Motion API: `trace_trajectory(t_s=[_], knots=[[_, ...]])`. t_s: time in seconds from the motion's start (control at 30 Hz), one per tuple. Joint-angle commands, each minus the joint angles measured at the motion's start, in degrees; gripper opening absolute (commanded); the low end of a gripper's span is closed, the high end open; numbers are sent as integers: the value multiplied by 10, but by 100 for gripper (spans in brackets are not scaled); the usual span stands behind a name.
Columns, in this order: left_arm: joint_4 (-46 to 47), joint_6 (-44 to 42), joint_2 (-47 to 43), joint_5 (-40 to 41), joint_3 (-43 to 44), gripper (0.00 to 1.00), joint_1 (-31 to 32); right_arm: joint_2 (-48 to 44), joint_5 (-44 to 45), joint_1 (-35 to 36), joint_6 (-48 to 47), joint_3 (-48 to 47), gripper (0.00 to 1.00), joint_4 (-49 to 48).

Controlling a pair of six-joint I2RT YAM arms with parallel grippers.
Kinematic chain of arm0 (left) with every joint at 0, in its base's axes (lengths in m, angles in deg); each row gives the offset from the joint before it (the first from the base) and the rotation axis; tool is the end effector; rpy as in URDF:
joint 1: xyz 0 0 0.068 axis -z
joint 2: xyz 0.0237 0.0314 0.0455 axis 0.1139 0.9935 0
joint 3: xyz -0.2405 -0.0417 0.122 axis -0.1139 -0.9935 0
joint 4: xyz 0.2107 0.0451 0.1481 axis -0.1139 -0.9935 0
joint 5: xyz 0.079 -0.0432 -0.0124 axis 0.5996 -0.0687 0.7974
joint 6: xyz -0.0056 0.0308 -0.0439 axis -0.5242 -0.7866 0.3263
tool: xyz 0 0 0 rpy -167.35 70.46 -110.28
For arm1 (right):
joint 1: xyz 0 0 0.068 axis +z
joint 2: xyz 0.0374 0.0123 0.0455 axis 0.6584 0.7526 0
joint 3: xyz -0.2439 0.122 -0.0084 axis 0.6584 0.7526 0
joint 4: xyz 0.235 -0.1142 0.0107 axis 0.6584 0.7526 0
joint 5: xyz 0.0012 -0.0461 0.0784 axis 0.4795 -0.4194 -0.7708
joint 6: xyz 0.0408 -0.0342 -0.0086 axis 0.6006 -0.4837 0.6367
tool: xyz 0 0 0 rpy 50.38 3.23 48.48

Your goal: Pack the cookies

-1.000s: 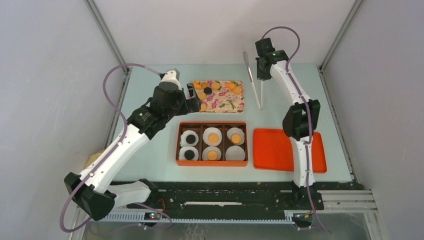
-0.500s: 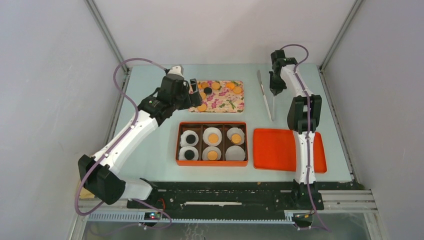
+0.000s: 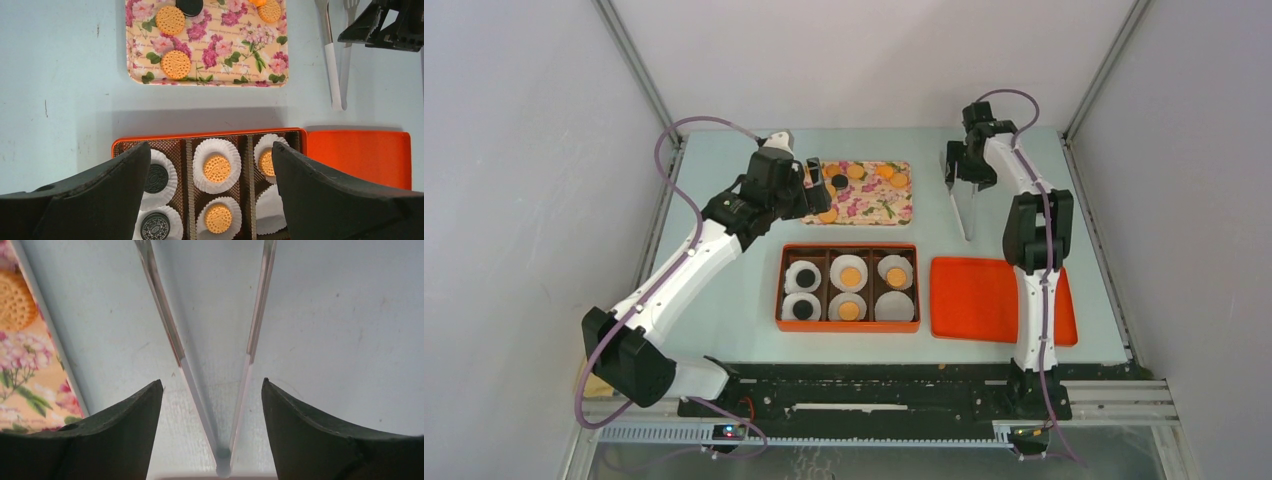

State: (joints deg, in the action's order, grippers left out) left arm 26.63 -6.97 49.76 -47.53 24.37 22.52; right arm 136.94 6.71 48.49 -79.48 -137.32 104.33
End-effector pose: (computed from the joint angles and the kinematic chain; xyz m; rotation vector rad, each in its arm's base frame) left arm 0.2635 -0.1396 0.3534 -0.1136 2.2114 -0.3926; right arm 0.5027 0.0614 0.2135 0.0381 2.6871 -0.0338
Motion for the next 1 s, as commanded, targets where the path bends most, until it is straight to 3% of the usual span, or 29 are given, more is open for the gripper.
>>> trace_trajectory(t_s=[0.0, 0.3, 0.53, 0.6, 0.73, 0.87, 0.97], knots=[[16, -2, -15, -12, 25, 95, -2, -61, -18, 2, 9, 63, 82, -30], [19, 3, -29, -14, 8, 95, -2, -39, -34, 5, 21, 107, 88, -23], [19, 3, -31, -18, 6, 95, -2, 20, 53, 5, 32, 24, 86, 5], [19, 5, -32, -19, 2, 95, -2, 35, 68, 5, 32, 6, 80, 14], [24, 8, -31, -26, -4, 95, -2, 43, 87, 6, 36, -1, 54, 25], [24, 9, -28, -30, -1, 95, -2, -3, 112, 10, 32, 43, 34, -6], [20, 5, -31, -22, 2, 94, -2, -48, 129, 17, 20, 71, 30, -32]])
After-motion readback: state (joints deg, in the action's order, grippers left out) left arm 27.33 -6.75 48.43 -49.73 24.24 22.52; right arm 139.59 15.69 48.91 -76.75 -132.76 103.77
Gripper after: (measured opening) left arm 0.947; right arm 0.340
